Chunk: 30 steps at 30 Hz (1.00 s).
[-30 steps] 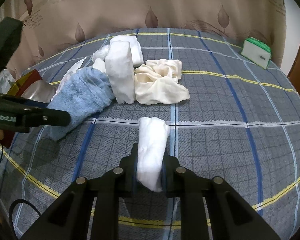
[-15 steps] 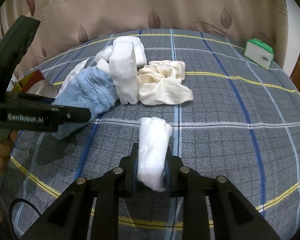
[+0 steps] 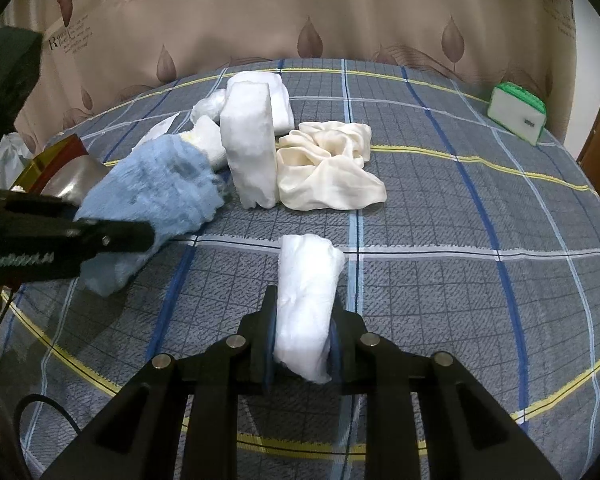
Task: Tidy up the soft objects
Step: 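Grasp the blue fuzzy towel with the left gripper while the right holds the white cloth, then carry the blue towel into the gold tray and open the left gripper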
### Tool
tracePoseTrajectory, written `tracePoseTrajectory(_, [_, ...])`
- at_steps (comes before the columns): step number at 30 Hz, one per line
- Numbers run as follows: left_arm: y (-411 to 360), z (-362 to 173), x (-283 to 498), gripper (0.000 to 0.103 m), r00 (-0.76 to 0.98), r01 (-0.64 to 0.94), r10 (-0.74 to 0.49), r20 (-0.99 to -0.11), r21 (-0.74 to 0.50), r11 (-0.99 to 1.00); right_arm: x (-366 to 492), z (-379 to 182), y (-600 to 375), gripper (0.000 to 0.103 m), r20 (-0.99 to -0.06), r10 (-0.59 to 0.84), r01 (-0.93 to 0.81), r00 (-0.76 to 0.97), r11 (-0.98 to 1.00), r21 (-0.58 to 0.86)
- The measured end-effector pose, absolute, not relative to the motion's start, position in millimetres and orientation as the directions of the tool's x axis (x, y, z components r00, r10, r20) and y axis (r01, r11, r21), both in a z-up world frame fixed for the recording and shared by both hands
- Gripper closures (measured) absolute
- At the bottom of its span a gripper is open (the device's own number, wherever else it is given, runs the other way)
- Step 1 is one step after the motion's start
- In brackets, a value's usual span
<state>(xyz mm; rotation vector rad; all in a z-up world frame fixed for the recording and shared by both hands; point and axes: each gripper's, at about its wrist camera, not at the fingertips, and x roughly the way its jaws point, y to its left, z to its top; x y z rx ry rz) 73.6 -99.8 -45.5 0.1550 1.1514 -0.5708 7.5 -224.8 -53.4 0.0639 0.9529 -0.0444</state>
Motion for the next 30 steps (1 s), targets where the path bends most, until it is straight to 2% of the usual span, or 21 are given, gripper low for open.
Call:
tracePoseTrajectory(18, [-73.1,-32.9,34.6,0.078,0.283,0.486,-0.347,-0.894,-0.178,0.856,8.0,-54.2,-220.7,0.081,-0.813,-0.032,0.069,0.582,0.998,0.011])
tracePoseTrajectory(30, [-27.6,0.9,23.2,0.078,0.353,0.416,-0.334,-0.874,-0.174,0.893,8.7,-54.3,-219.3,0.081,-0.812,-0.044,0.070,0.582,0.998,-0.004])
